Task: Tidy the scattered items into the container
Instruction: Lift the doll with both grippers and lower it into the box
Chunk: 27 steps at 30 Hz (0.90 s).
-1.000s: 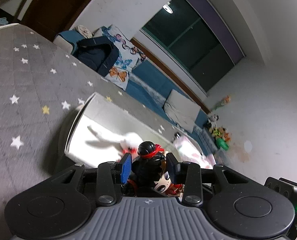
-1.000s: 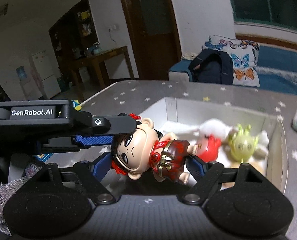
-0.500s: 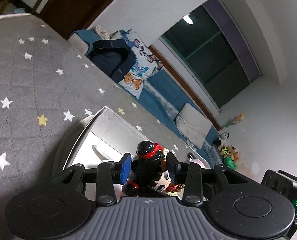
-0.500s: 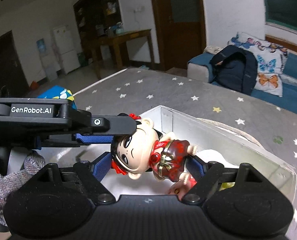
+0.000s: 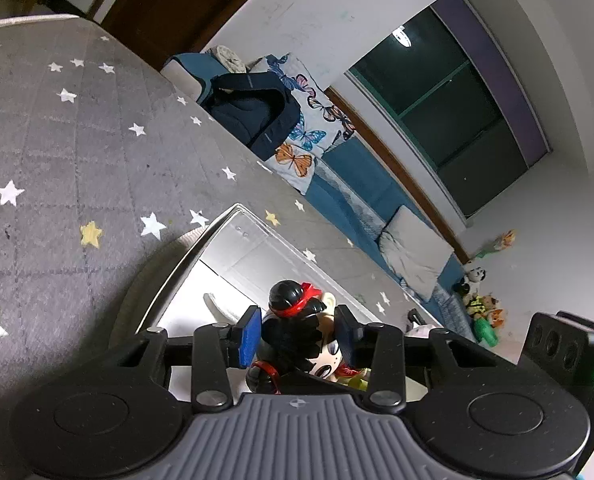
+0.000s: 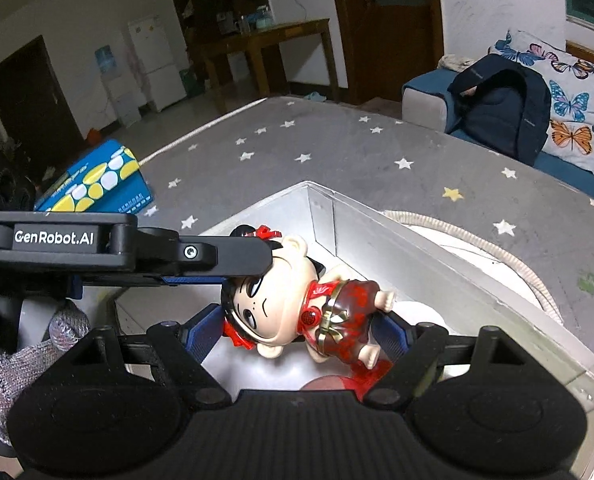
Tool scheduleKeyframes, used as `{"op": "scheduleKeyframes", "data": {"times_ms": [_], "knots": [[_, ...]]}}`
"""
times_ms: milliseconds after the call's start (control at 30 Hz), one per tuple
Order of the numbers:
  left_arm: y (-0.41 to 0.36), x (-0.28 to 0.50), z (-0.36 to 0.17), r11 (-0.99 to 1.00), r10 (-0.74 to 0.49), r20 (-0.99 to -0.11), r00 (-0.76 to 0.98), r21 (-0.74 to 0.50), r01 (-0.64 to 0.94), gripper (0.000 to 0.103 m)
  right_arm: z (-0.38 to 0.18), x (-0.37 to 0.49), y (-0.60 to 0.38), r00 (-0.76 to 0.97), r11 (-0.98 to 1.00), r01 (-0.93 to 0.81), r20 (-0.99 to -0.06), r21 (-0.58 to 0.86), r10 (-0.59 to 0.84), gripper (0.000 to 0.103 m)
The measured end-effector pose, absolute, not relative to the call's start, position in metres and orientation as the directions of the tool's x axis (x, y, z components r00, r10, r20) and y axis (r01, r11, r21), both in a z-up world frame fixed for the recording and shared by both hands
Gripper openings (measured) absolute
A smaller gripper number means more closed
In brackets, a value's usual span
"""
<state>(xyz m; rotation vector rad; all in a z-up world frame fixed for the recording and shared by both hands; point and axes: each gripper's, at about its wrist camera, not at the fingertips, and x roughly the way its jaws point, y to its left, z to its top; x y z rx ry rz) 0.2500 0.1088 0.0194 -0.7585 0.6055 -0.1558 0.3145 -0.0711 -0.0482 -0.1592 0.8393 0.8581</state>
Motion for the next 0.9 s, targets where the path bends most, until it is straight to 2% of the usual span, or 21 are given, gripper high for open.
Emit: {"op": "scheduleKeyframes", "data": {"times_ms": [900], "knots": [[0.082,0.24,0.018,0.828,-0.267,-0.526,0.807,-0.555,-0.088,0.046,-0.055,0.31,-0.054,0.352,0.585,-0.81,-0.779,0.023,0.518,0.083]]}}
